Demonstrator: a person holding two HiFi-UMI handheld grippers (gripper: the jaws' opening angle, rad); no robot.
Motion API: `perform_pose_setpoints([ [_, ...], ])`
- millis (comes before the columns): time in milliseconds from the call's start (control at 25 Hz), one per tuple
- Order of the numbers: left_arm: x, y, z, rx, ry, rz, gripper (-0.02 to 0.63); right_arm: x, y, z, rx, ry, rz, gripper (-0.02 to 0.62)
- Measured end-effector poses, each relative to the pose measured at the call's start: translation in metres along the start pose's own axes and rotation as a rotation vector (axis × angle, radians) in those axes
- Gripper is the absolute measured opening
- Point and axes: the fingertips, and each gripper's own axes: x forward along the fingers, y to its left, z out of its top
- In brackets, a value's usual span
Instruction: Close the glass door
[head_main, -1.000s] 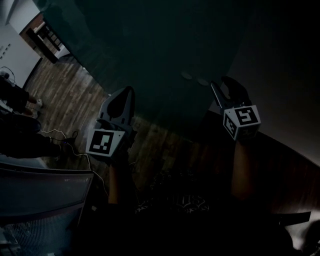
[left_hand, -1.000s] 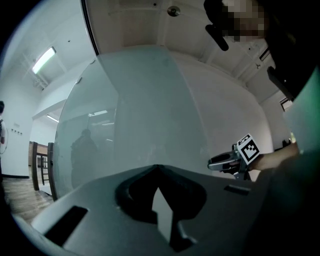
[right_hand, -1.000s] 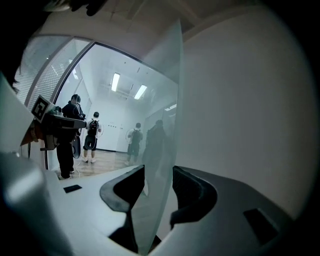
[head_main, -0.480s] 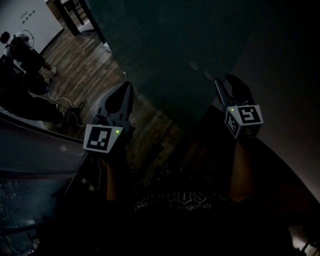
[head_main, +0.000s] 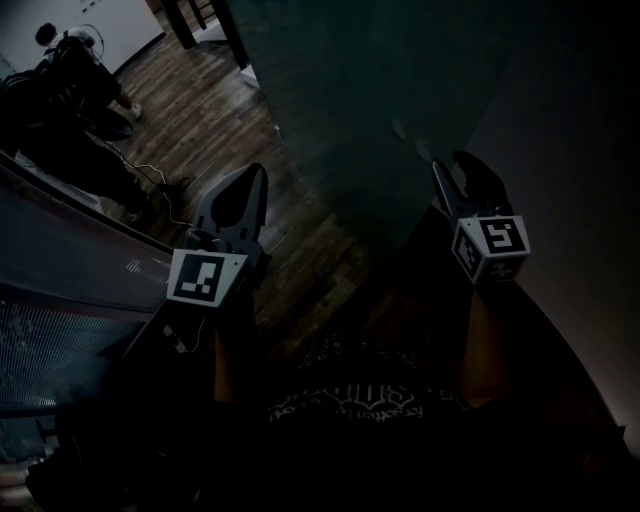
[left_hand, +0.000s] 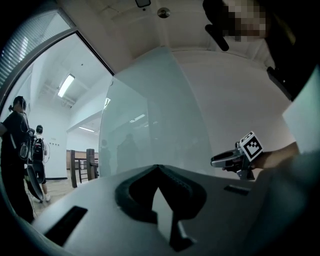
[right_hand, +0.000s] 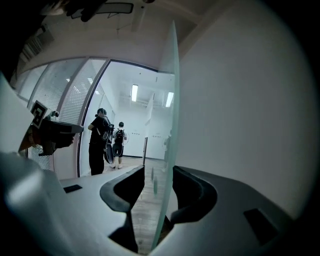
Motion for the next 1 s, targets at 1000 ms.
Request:
perform_pose_setpoints([
  [1000, -0.088, 0.033, -0.006, 0.04, 0.037, 0.23, -0.009, -0.002, 0.12, 0.01, 0.003, -0.042, 0.282, 0.163],
])
